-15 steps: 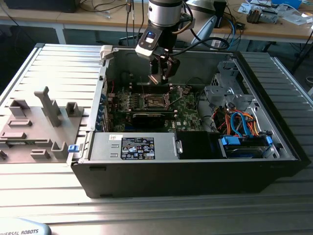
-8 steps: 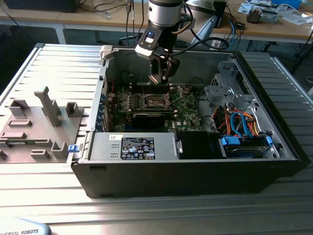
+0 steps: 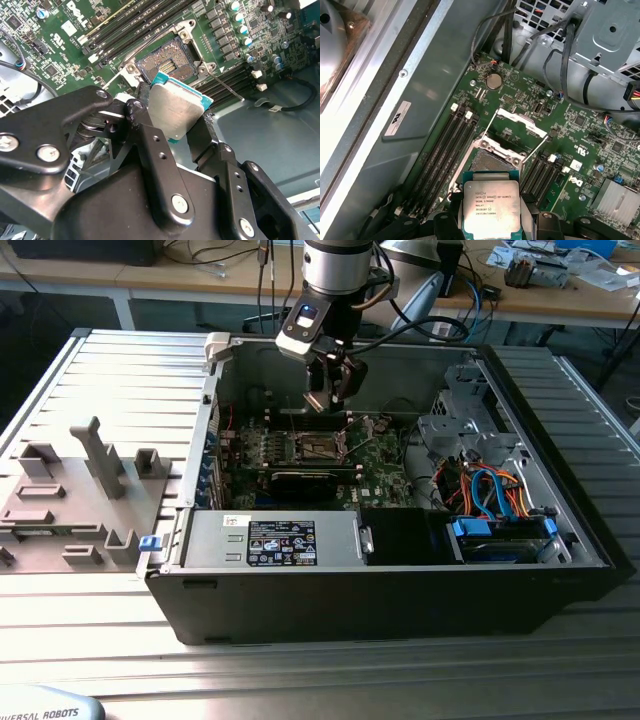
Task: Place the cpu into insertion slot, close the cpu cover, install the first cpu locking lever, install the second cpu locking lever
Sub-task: 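Place the cpu into insertion slot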
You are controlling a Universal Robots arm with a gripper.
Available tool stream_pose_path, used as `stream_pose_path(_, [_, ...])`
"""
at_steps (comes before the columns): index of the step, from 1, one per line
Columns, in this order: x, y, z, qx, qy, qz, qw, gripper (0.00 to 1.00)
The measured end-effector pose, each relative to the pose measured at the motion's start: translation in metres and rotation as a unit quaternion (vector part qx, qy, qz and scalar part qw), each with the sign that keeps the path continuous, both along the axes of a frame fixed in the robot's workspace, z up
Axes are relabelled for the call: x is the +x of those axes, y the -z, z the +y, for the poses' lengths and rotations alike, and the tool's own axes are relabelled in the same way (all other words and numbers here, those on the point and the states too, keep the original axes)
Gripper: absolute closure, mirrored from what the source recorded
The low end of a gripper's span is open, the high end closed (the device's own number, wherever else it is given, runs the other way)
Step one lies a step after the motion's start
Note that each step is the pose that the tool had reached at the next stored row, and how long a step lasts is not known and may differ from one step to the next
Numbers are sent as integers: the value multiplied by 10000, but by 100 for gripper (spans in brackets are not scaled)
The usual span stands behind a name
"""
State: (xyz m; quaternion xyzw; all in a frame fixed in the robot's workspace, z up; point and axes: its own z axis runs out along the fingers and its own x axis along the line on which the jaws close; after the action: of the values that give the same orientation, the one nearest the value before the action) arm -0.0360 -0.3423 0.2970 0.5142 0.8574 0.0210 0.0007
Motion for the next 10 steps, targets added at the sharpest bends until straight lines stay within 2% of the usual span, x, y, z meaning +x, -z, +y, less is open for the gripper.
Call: stream_pose_path(10, [0,0,0,0,46,0,10000,46])
